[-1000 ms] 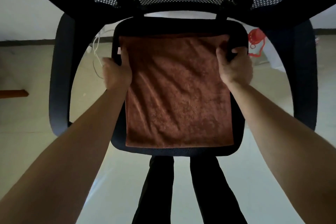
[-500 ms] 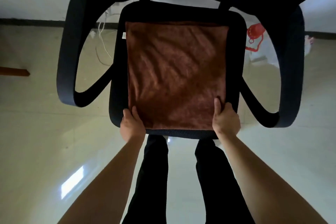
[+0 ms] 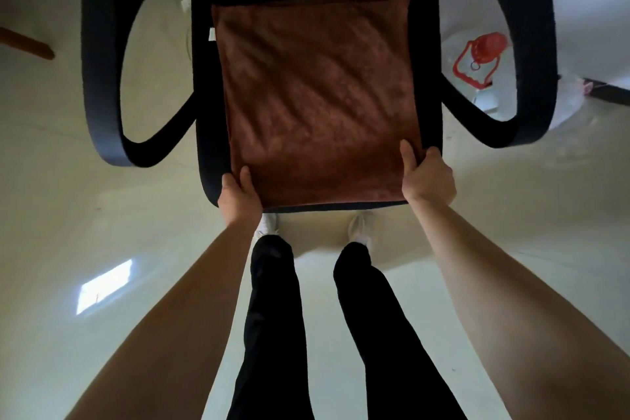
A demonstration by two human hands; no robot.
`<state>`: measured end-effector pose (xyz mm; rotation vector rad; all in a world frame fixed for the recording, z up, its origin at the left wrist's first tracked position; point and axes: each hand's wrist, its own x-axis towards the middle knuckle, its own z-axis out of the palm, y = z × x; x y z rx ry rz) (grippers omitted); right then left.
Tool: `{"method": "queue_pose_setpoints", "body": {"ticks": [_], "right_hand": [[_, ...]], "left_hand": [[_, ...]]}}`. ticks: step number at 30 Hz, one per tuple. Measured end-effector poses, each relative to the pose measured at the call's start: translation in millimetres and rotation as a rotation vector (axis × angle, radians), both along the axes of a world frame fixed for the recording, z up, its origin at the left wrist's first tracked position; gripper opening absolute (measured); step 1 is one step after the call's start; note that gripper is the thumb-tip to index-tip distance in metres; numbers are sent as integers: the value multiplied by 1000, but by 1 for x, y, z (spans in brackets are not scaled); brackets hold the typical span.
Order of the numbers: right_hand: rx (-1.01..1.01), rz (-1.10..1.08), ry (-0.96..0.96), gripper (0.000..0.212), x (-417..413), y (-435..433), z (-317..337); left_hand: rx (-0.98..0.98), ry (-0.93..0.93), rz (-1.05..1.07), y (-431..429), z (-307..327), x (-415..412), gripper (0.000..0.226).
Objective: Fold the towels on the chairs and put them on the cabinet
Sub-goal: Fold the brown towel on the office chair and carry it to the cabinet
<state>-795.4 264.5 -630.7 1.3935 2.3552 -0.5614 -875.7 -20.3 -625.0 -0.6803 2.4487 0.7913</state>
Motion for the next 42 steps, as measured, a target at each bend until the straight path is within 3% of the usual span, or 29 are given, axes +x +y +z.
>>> {"method": "queue_pose_setpoints", "body": {"ticks": [4,10,13,19,24,29,33,37,42], "right_hand": [[-97,0,-11,64,3,19,12],[-363,46,-107,55,17,33,39],[-492,-145,29,47,26,41,66],[-632,-340,-11,48,33,62,119],[-712,-483,89,37,34,66,148],[-795,-540,172,17,-8,64,152],[-801,-529,312,8,-68,63,137],[-799,-497,425,24,-126,64,119],[-754,-483,421,7,-176,67,89]], "left_hand": [[76,-96,82,7,7,12,49],[209,-202,304,6,38,36,42],[255,-171,421,11,65,52,27],[336,-242,709,20,106,83,16],[359,-242,862,34,134,91,10],[585,-166,1028,50,140,48,8],[737,-62,1022,55,123,-13,19],[822,-24,1039,46,95,-71,12],[833,-56,942,24,69,-110,38]]}}
